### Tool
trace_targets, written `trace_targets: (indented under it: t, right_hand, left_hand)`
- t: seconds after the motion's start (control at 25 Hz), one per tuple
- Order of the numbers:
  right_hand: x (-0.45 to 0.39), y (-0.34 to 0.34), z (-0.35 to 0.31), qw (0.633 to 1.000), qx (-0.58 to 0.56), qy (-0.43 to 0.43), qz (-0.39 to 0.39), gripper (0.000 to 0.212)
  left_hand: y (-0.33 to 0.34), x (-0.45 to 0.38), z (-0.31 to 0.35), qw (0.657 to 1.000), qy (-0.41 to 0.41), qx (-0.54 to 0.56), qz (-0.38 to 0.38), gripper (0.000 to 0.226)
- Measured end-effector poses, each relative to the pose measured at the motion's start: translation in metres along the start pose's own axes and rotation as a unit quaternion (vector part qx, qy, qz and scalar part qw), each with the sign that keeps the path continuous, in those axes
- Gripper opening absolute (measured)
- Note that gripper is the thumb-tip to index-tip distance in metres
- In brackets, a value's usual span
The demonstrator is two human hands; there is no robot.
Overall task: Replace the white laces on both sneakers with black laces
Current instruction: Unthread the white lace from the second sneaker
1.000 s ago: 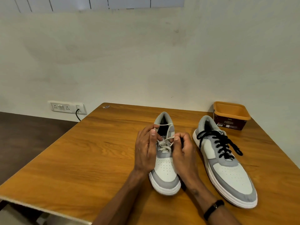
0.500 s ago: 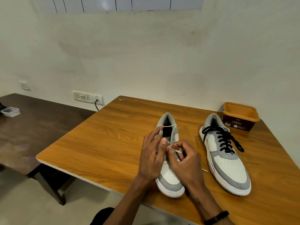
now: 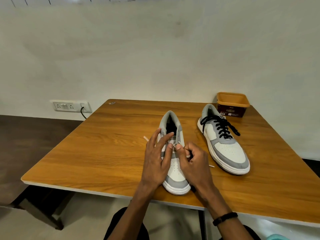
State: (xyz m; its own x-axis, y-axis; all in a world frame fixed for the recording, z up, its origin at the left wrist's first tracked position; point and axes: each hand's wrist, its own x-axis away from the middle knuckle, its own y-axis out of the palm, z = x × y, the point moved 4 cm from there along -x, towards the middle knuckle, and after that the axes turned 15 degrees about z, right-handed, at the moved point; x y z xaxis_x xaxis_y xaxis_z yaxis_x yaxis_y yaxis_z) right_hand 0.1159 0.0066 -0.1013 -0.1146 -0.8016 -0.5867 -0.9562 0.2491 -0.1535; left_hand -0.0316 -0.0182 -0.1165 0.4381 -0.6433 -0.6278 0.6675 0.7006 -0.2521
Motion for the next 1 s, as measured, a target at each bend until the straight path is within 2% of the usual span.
trace_targets:
  t: [0.16, 0.24, 0.32, 0.44, 0.56, 0.72, 0.8, 0.88, 1.0]
  right_hand:
    - [0.000, -0.001, -0.009, 0.999, -0.004, -0.039, 0.014, 0.055]
    - [0.000, -0.001, -0.009, 0.998, 0.005, -0.058, 0.023, 0.057]
    - [0.001, -0.001, -0.009, 0.996, 0.015, -0.088, 0.031, 0.052]
    - [-0.001, -0.005, -0.010, 0.992, 0.016, -0.114, 0.043, 0.032]
    - [-0.003, -0.009, -0.005, 0.996, -0.005, -0.070, 0.047, 0.019]
    - [-0.005, -0.011, 0.001, 0.993, -0.099, 0.057, 0.040, 0.033]
    - [-0.006, -0.014, 0.004, 0.986, -0.139, 0.088, 0.038, 0.027]
    - [-0.007, -0.016, 0.005, 0.987, -0.124, 0.102, 0.032, 0.014]
    - [-0.001, -0.015, 0.005, 0.994, -0.070, 0.073, 0.030, 0.030]
  left_hand:
    - [-0.004, 0.002, -0.001, 1.000, 0.005, -0.006, -0.003, 0.054]
    - [-0.005, 0.002, -0.004, 0.999, -0.032, 0.000, 0.010, 0.064]
    - [-0.006, 0.002, -0.008, 0.998, -0.057, -0.002, 0.020, 0.060]
    - [-0.005, 0.001, -0.009, 0.998, -0.054, 0.008, 0.020, 0.054]
    - [-0.005, 0.000, -0.008, 0.997, -0.070, 0.029, 0.017, 0.054]
    - [-0.005, 0.000, -0.008, 0.997, -0.075, 0.035, 0.010, 0.058]
    - [-0.005, -0.001, -0.008, 0.996, -0.079, 0.031, 0.011, 0.058]
    - [-0.005, -0.001, -0.008, 0.996, -0.080, 0.029, 0.012, 0.055]
    - [-0.005, 0.000, -0.008, 0.997, -0.078, 0.025, 0.015, 0.056]
